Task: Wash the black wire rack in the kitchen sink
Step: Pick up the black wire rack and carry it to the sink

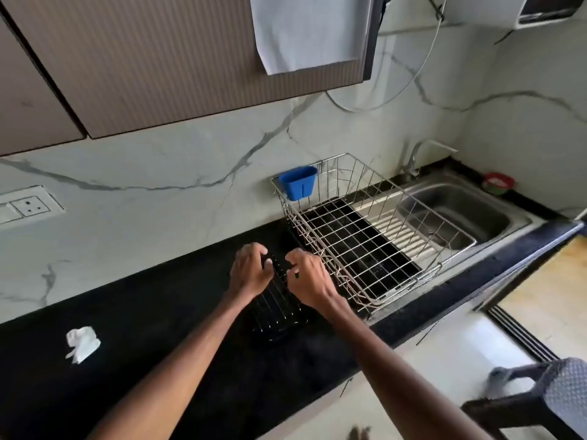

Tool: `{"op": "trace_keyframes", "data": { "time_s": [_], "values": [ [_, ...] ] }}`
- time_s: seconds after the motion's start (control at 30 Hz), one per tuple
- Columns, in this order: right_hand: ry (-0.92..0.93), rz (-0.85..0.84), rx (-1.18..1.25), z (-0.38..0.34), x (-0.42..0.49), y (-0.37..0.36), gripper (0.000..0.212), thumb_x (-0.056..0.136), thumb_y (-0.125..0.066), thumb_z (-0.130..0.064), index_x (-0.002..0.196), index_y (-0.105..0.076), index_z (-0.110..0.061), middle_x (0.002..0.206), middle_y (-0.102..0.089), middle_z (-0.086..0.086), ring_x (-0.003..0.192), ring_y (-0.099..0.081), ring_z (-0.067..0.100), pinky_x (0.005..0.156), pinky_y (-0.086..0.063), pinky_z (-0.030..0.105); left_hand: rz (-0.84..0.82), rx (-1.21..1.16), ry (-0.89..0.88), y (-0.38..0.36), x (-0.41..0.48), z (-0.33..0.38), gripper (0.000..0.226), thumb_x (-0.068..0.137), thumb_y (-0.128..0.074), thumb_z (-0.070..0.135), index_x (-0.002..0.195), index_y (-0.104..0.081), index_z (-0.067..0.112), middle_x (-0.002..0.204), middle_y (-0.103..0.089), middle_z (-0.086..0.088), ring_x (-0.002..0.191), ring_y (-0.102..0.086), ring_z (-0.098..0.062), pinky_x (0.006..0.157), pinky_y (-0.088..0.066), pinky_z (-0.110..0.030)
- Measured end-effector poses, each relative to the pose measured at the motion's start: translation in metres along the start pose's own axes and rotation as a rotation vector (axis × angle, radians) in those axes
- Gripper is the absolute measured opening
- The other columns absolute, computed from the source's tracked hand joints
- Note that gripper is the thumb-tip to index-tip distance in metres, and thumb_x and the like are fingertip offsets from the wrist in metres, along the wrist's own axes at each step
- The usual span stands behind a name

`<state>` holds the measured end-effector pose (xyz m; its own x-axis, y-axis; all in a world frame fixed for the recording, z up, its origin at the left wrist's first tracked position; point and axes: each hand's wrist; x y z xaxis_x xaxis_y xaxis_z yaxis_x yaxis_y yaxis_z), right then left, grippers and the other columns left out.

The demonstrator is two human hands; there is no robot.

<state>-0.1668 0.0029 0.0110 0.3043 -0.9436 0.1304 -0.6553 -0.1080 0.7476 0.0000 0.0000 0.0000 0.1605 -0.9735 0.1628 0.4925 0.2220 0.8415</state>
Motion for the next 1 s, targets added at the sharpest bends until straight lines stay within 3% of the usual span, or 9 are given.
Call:
{"op": "trace_keyframes", "data": {
  "time_s": [0.13, 0.3, 0.37, 0.5, 0.67, 0.77, 0.83, 0.9, 1.0],
  "values": [
    [-0.139, -0.157, -0.018, 0.023, 0.003, -0.027, 0.040, 0.083, -0.057, -0.016, 0.123, -0.060, -0.011, 0.120, -0.066, 0.011, 0.108, -0.065, 0.027, 0.083, -0.055, 0.033, -0.212, 0.124, 0.331, -0.024, 0.000, -0.029, 0.056, 0.090, -0.069, 0.031, 0.134, -0.051, 0.003, 0.136, -0.053, -0.021, 0.127, -0.051, -0.036, 0.097, -0.048, -0.043],
    [-0.283, -0.275, 0.008, 0.053, 0.033, -0.048, 0.054, 0.088, -0.067, -0.025, 0.137, -0.051, -0.009, 0.135, -0.058, 0.012, 0.123, -0.057, 0.027, 0.092, -0.048, 0.034, -0.379, 0.021, 0.675, -0.048, 0.014, -0.058, 0.089, 0.089, -0.075, 0.030, 0.156, -0.022, 0.005, 0.149, -0.039, -0.025, 0.129, -0.052, -0.039, 0.093, -0.051, -0.041],
    [-0.303, -0.326, 0.020, 0.061, 0.045, -0.056, 0.059, 0.090, -0.069, -0.029, 0.140, -0.046, -0.009, 0.136, -0.057, 0.012, 0.123, -0.056, 0.027, 0.090, -0.047, 0.032, -0.437, -0.075, 0.748, -0.056, 0.017, -0.067, 0.084, 0.089, -0.072, 0.027, 0.155, -0.023, 0.013, 0.145, -0.045, -0.019, 0.120, -0.057, -0.035, 0.087, -0.054, -0.041],
    [-0.333, -0.448, 0.043, 0.071, 0.060, -0.074, 0.062, 0.090, -0.072, -0.032, 0.142, -0.045, -0.011, 0.136, -0.056, 0.012, 0.121, -0.057, 0.027, 0.085, -0.046, 0.028, -0.466, -0.204, 0.831, -0.064, 0.023, -0.070, 0.069, 0.088, -0.066, 0.020, 0.148, -0.031, 0.019, 0.124, -0.055, -0.010, 0.097, -0.062, -0.026, 0.057, -0.055, -0.039],
    [-0.349, -0.512, 0.039, 0.074, 0.067, -0.087, 0.052, 0.086, -0.073, -0.033, 0.131, -0.058, -0.014, 0.131, -0.056, 0.010, 0.118, -0.059, 0.028, 0.090, -0.049, 0.033, -0.397, -0.262, 0.860, -0.067, 0.029, -0.077, 0.030, 0.087, -0.062, 0.013, 0.116, -0.052, 0.017, 0.107, -0.064, -0.010, 0.080, -0.071, -0.024, 0.048, -0.056, -0.038],
    [-0.345, -0.523, 0.024, 0.073, 0.073, -0.085, 0.019, 0.079, -0.076, -0.021, 0.090, -0.069, -0.007, 0.094, -0.066, 0.006, 0.081, -0.064, 0.019, 0.068, -0.052, 0.029, -0.319, -0.355, 0.899, -0.069, 0.026, -0.072, 0.011, 0.087, -0.058, 0.001, 0.090, -0.055, 0.011, 0.092, -0.066, -0.011, 0.067, -0.068, -0.026, 0.058, -0.060, -0.048],
    [-0.362, -0.538, 0.027, 0.072, 0.073, -0.082, 0.021, 0.075, -0.078, -0.017, 0.065, -0.060, -0.010, 0.071, -0.060, 0.001, 0.058, -0.056, 0.013, 0.051, -0.048, 0.026, -0.290, -0.410, 0.919, -0.069, 0.021, -0.067, 0.017, 0.090, -0.056, -0.004, 0.088, -0.055, 0.012, 0.089, -0.064, -0.013, 0.067, -0.067, -0.027, 0.069, -0.060, -0.046],
    [-0.351, -0.520, 0.025, 0.070, 0.071, -0.078, 0.023, 0.073, -0.082, -0.016, 0.066, -0.063, -0.006, 0.070, -0.065, 0.005, 0.059, -0.063, 0.016, 0.051, -0.054, 0.028, -0.271, -0.433, 0.923, -0.066, 0.015, -0.063, 0.023, 0.091, -0.059, -0.005, 0.102, -0.055, 0.014, 0.098, -0.065, -0.013, 0.074, -0.073, -0.029, 0.069, -0.061, -0.042],
    [-0.287, -0.465, 0.045, 0.063, 0.065, -0.067, 0.024, 0.072, -0.084, -0.016, 0.085, -0.072, -0.001, 0.088, -0.073, 0.011, 0.083, -0.071, 0.024, 0.072, -0.061, 0.040, -0.194, -0.477, 0.901, -0.056, 0.006, -0.057, 0.034, 0.090, -0.061, -0.006, 0.115, -0.054, 0.016, 0.106, -0.067, -0.016, 0.077, -0.076, -0.028, 0.067, -0.062, -0.040]
  ]
}}
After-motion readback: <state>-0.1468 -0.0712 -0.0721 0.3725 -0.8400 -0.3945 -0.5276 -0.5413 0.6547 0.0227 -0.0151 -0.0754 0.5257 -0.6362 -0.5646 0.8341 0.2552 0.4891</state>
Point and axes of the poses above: each hand's wrist, its own x-axis towards the middle knuckle, its own y-axis out of the back of the hand, z = x × y
